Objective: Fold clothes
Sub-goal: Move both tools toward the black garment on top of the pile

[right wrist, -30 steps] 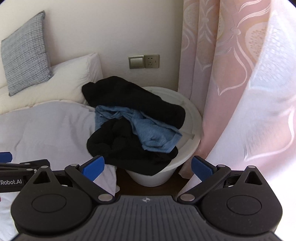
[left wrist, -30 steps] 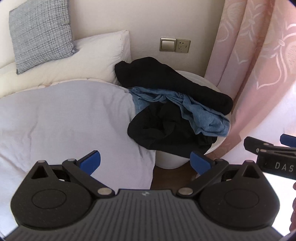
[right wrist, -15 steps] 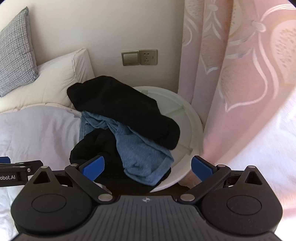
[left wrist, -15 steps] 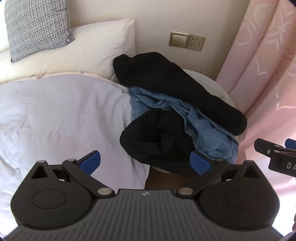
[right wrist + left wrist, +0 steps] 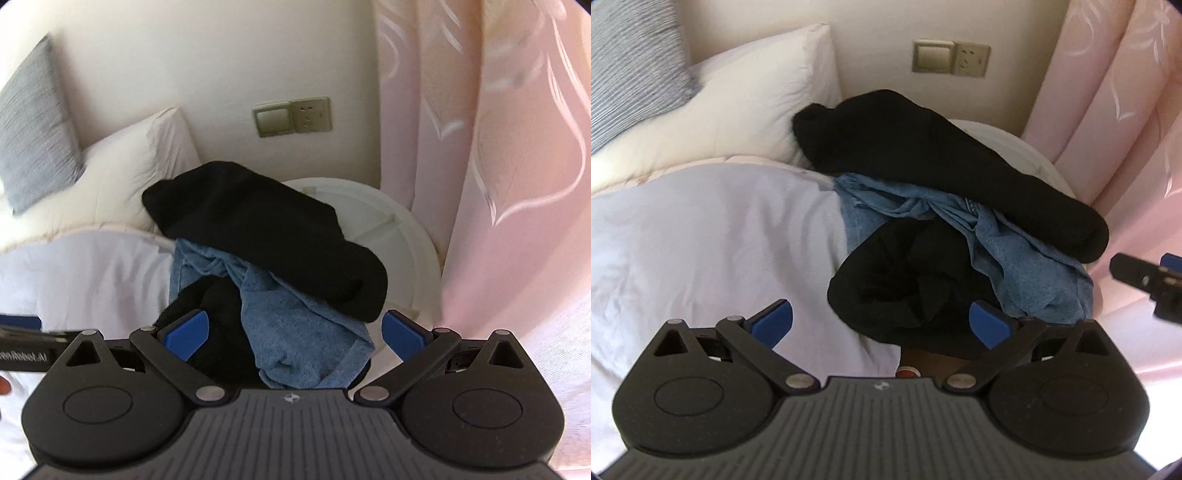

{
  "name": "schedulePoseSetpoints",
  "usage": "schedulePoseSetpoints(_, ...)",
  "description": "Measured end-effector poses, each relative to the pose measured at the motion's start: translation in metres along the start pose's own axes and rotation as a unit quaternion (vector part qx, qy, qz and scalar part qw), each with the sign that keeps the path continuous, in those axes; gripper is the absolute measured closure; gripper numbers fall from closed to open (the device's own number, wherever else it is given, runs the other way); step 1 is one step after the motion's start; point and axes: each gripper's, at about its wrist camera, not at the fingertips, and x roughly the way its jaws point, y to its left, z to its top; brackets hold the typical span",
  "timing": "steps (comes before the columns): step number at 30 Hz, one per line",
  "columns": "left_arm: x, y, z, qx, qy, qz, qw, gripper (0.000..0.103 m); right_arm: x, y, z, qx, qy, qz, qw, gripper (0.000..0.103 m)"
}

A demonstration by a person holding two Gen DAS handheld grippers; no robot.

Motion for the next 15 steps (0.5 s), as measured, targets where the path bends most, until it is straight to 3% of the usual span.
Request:
schedulePoseSetpoints(10, 0.058, 0.018, 0.063, 0.032, 0.026, -0.066, 0.9970, 0.003, 0.047, -0.033, 0.031, 0.095, 0.019, -0.034, 0.995, 0.003)
schedulePoseSetpoints(15, 0.090, 0.034, 0.082, 0.010, 0.055, -0.097, 0.9937, 0.013, 0.075, -0.046, 0.035, 0.120, 0.032, -0.056, 0.991, 0.009)
